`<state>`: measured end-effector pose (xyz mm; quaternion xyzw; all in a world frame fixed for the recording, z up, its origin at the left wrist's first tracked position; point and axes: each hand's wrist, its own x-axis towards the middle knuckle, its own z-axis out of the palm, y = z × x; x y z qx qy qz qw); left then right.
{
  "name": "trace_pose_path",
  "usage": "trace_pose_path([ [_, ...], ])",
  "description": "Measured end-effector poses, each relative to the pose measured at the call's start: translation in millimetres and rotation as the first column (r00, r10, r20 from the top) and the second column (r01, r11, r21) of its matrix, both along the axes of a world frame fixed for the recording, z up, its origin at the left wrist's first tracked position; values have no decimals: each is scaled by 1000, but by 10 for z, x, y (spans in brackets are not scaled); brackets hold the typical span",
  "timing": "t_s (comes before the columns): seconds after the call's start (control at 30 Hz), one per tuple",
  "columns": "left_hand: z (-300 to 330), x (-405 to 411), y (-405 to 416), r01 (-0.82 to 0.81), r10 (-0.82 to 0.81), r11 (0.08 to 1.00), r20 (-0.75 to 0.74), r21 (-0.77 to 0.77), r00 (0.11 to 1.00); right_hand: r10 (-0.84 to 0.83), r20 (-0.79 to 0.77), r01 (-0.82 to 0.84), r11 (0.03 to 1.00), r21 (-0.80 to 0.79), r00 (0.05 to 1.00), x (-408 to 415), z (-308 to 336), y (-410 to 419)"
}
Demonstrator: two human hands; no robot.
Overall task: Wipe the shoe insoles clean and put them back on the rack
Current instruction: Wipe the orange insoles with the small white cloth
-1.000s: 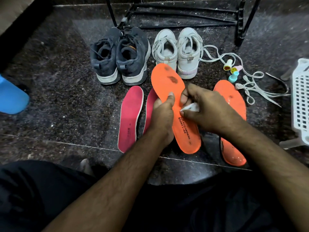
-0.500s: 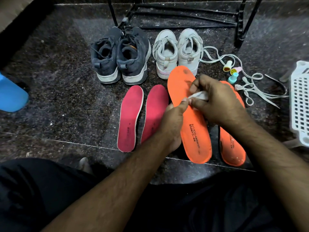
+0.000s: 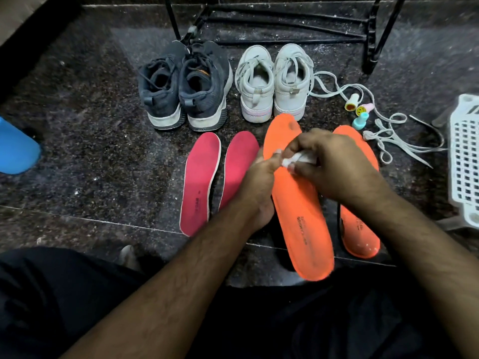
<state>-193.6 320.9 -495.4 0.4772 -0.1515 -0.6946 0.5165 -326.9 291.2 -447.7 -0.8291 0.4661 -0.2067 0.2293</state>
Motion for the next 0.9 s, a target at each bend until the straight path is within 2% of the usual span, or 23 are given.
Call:
trace_pose_path([
  [0.1,84,-36,51,97,-96,995,-80,16,992,-109,0,109,994,-28,994,-28,8,-68],
  [0.2,126,-20,56,140,-132,989,-151,41,980,58,-2,-58,998,-10,998,57,-23,50],
  [0.27,119,-30,61,147,-139,987,-131,56,982,97,18,-97,995,-18,995,83,-25,62],
  [0.4,36,-126,92,127,-127,991,-2,33,992,-197,50,201,976,-89,979,-95,17,-185],
  [0.47,-5,-159,97,121,-120,992,38,-17,992,-276,53,280,953,-115,960,-126,35,-229],
  [0.53,-11,-138,82,108,-104,991,53,-82,993,-187,-5,185,974,-128,982,-41,31,-152],
  [0.6,10,-86,60,73,-70,986,24,-148,997,-9,-69,3,996,-92,998,53,25,-44],
  [0.67,32,-62,42,54,-55,986,2,-157,998,49,-95,-50,999,-15,994,54,64,-23],
  [0.73,35,-84,54,75,-72,987,28,-144,997,-53,-76,54,999,11,996,-25,66,-89],
  [0.83,10,-146,71,131,-117,981,99,-146,988,-334,-35,330,940,-89,942,-181,22,-246],
  [0.9,18,-155,77,139,-121,980,127,-141,985,-407,-27,400,906,-138,913,-194,11,-274],
])
